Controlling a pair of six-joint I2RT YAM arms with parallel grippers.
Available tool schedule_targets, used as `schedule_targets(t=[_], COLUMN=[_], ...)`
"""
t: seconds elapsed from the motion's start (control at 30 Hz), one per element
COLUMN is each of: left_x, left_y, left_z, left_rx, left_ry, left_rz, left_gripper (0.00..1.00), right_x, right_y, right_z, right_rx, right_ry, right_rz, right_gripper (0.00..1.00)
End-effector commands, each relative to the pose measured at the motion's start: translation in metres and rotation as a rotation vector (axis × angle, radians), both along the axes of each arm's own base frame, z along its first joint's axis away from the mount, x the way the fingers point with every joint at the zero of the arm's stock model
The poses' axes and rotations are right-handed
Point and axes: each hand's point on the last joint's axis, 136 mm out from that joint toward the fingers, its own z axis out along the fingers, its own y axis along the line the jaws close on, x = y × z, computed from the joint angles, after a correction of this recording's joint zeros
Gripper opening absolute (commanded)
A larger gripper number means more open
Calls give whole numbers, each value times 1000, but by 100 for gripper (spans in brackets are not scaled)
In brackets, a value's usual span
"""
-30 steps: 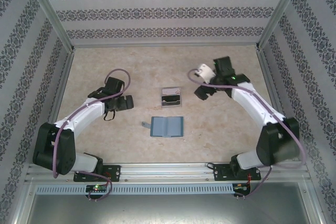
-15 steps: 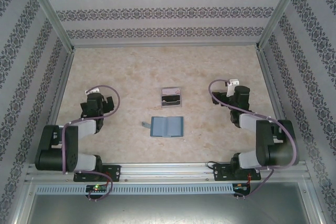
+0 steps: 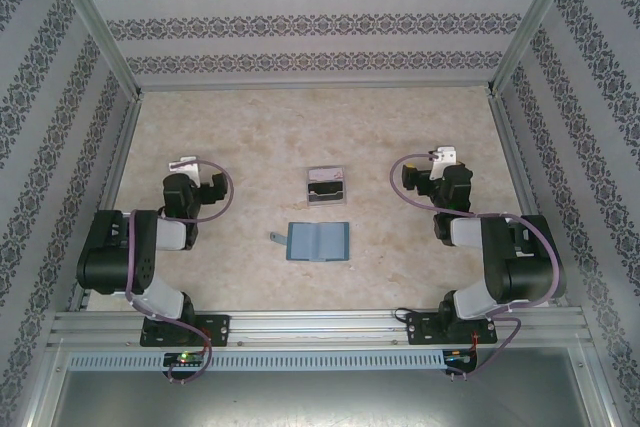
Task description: Take the credit cards out of the card holder
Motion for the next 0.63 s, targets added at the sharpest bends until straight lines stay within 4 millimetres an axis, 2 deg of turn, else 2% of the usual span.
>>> schedule_targets(t=[0.0, 0.27, 0.43, 0.6], left_x=[10, 10, 9, 9], left_y=[-7, -8, -30, -29], left_z=[17, 18, 19, 19], left_rx=[79, 93, 90, 90], left_ry=[-40, -58, -83, -82], left_rz=[-6, -1, -133, -128], left_gripper=[100, 100, 100, 100], right_x=[2, 2, 3, -1], right_y=[-5, -5, -3, -7], right_z=[6, 6, 6, 9], right_rx=[8, 7, 1, 9], right_ry=[-34, -33, -33, -55], right_rz=[-38, -38, -37, -49], right_gripper=[98, 98, 98, 98])
